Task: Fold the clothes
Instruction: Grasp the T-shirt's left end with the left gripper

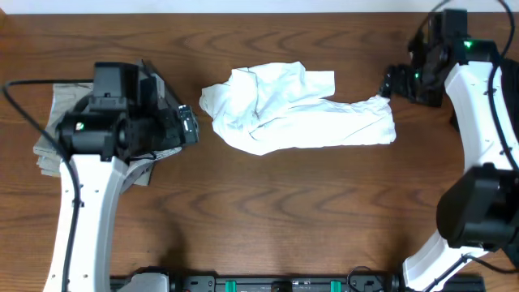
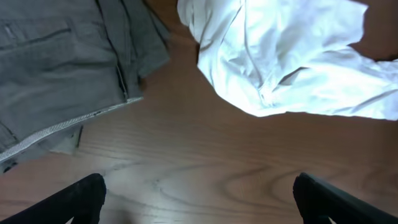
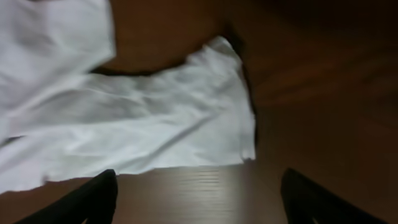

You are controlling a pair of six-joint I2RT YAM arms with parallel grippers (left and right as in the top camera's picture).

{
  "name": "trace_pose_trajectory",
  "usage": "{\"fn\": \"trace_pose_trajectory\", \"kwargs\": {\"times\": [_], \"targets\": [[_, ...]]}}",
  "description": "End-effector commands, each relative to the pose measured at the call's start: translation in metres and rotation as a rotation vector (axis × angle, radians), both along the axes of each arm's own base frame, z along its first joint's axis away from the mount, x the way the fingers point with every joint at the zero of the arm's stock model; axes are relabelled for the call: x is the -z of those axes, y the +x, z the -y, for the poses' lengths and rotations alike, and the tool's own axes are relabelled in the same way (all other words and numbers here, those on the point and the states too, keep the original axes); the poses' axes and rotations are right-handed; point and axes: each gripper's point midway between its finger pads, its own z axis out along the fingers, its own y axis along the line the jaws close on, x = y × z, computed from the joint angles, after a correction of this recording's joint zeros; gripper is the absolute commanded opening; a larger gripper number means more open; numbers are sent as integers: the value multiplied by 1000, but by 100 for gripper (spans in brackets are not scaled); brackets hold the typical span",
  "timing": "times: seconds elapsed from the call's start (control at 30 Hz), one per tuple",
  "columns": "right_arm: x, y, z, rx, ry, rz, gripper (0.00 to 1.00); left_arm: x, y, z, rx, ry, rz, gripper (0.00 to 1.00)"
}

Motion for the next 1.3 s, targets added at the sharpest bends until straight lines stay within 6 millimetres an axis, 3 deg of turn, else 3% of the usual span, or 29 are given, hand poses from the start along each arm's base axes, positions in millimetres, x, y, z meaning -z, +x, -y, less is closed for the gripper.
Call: {"fn": "trace_pose_trajectory", "kwargs": {"times": [0.0, 0.13, 0.3, 0.33, 0.37, 0.43, 0.5, 0.53, 0.67, 0.87, 0.97, 1.13, 1.2, 1.27], "targets": [[55, -19, 7, 80, 22, -152, 80, -3, 2, 1, 17, 12, 10, 98], [94, -31, 13, 129, 37, -224, 81, -6, 1, 1, 17, 13, 19, 98], [124, -42, 9, 157, 50, -271, 76, -8, 0, 1, 17, 12, 25, 98], [127, -43, 9, 166, 50, -270, 71, -8, 0, 1, 17, 12, 23, 98], [129, -43, 9, 167, 51, -267, 59, -7, -1, 1, 17, 12, 22, 98], [129, -40, 11, 169, 47, -253, 24, -7, -1, 1, 17, 12, 22, 98], [127, -34, 18, 174, 22, -229, 5, -8, 0, 1, 17, 12, 23, 98], [125, -33, 24, 185, 5, -224, 1, -8, 0, 1, 17, 12, 23, 98], [93, -32, 58, 248, -47, -200, 1, -7, -1, 1, 17, 12, 22, 98], [-2, -43, 131, 397, -229, -74, 1, -8, 0, 1, 17, 13, 27, 98], [-36, -50, 143, 442, -235, 8, 1, -8, 2, 1, 20, 14, 34, 98], [-56, -65, 150, 470, -271, 28, 2, -8, 4, 1, 19, 14, 38, 98], [-55, -69, 149, 473, -271, 11, 11, -7, 5, 1, 19, 13, 35, 98], [-53, -72, 147, 482, -262, -5, 32, -5, 5, 1, 20, 12, 27, 98]]}}
